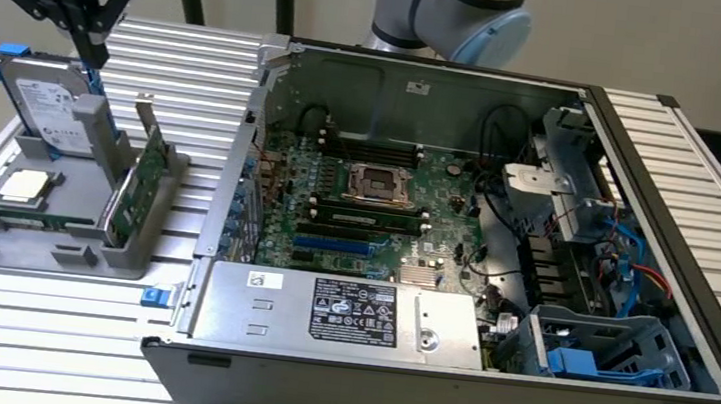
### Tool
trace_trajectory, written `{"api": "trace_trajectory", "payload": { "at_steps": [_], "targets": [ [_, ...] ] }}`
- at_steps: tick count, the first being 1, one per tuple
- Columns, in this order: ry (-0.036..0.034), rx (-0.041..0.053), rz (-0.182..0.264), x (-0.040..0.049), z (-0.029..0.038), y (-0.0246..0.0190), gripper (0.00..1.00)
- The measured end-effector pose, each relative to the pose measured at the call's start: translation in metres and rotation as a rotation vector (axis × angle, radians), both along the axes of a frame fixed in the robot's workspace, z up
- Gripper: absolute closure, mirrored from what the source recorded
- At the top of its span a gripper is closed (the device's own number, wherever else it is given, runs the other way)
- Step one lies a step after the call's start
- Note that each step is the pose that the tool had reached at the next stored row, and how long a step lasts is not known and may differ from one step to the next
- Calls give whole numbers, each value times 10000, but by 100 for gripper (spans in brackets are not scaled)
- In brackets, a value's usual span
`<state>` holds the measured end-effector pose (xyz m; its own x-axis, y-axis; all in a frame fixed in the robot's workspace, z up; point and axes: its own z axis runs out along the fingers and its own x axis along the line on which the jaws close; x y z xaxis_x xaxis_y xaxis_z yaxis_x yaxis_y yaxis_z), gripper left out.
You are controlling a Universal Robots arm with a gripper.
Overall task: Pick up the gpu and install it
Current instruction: 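Pick up the gpu and move the gpu toward the slot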
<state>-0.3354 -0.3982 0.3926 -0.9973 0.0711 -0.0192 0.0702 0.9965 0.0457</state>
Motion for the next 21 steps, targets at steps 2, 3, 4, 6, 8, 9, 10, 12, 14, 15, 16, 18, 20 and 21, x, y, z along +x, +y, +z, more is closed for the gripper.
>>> {"api": "trace_trajectory", "payload": {
  "at_steps": [2, 3, 4, 6, 8, 9, 10, 12, 14, 15, 16, 18, 20, 21],
  "targets": [
    [0, 0, 0, -27, 0, 0, 100],
    [0, 0, -1, -39, 0, 0, 100],
    [1, 0, -1, -50, 0, 0, 100],
    [-1, 0, -1, -70, 0, 0, 100],
    [0, 0, 0, -77, 0, 0, 100],
    [0, 0, 1, -77, 0, 0, 100],
    [0, 0, 1, -77, 0, 0, 100],
    [1, 65, 0, -79, 0, 0, 100],
    [0, 68, -1, -79, 0, 0, 100],
    [0, 70, 0, -79, 0, 0, 100],
    [0, 71, 0, -79, 0, 0, 100],
    [0, 74, 0, -79, 0, 0, 100],
    [1, 77, 0, -79, 0, 0, 100],
    [0, 78, -1, -79, 0, 0, 100]
  ]
}}
